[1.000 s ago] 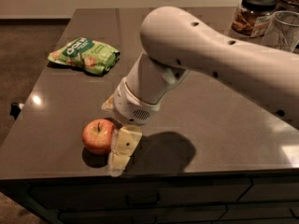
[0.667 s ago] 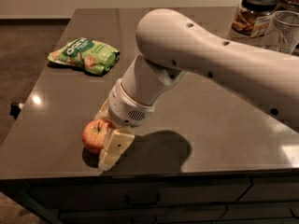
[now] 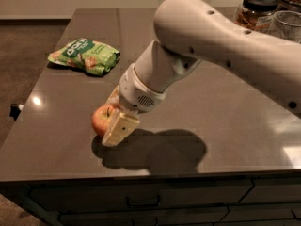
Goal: Move apple near rxbar chocolate
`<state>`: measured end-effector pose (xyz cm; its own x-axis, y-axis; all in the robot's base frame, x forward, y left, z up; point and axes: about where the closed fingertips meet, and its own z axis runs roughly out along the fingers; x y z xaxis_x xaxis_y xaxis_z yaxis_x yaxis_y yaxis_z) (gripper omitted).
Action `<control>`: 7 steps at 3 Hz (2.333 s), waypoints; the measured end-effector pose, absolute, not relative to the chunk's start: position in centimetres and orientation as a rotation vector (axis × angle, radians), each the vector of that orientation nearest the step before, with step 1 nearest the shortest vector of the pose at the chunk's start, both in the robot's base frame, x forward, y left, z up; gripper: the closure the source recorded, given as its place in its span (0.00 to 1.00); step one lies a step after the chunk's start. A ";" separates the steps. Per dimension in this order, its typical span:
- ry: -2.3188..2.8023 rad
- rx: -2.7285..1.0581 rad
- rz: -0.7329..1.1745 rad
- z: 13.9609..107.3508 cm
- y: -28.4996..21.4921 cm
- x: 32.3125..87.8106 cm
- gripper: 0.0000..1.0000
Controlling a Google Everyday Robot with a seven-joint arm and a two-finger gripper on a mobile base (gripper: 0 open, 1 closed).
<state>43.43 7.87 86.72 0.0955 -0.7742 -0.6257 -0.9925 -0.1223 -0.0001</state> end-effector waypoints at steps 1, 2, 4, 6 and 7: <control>1.837 -1.782 0.566 88.6 3.2 48.5 0.93; 1.949 -1.596 0.442 89.5 -2.9 53.6 1.00; 2.128 -1.241 0.262 88.7 -13.5 61.5 1.00; 2.200 -0.965 0.194 86.6 -17.7 65.9 0.82; 2.201 -0.940 0.195 86.4 -17.7 66.4 0.59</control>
Offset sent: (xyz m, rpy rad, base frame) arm 0.1714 -0.2046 0.0360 -0.0293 -0.1605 -0.6225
